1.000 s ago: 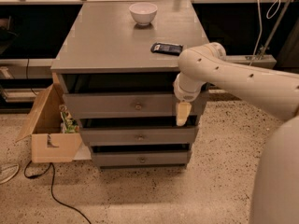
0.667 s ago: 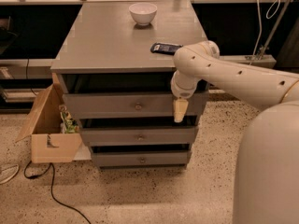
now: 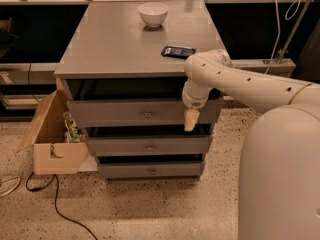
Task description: Open top drawer
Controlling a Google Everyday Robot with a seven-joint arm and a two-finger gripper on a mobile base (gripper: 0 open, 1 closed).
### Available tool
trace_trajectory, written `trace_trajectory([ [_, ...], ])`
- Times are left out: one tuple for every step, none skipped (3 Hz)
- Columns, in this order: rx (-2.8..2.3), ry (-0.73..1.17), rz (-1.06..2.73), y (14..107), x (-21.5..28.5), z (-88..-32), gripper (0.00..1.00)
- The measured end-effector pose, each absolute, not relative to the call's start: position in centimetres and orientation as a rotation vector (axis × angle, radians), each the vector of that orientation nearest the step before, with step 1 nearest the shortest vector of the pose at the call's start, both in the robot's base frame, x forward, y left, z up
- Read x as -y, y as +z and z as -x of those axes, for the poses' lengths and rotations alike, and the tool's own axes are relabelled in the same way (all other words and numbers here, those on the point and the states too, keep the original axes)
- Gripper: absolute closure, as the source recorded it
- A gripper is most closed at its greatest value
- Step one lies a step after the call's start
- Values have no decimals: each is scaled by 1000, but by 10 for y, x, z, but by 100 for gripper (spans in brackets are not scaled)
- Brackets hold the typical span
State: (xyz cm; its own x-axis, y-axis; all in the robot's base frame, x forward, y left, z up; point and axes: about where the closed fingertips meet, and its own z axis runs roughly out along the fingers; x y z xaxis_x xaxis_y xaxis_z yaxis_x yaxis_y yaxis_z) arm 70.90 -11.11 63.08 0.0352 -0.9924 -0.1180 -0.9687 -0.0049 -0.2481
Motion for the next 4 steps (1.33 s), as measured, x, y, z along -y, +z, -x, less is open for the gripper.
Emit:
trace_trajectory([
  [-2034,-138,2037,633,118,-693,42],
  [-2038,-141,2036,638,120,-687,65],
  [-2038,-140,2036,644,119,-687,88],
  [-2041,-117,2003,651,117,-681,100],
])
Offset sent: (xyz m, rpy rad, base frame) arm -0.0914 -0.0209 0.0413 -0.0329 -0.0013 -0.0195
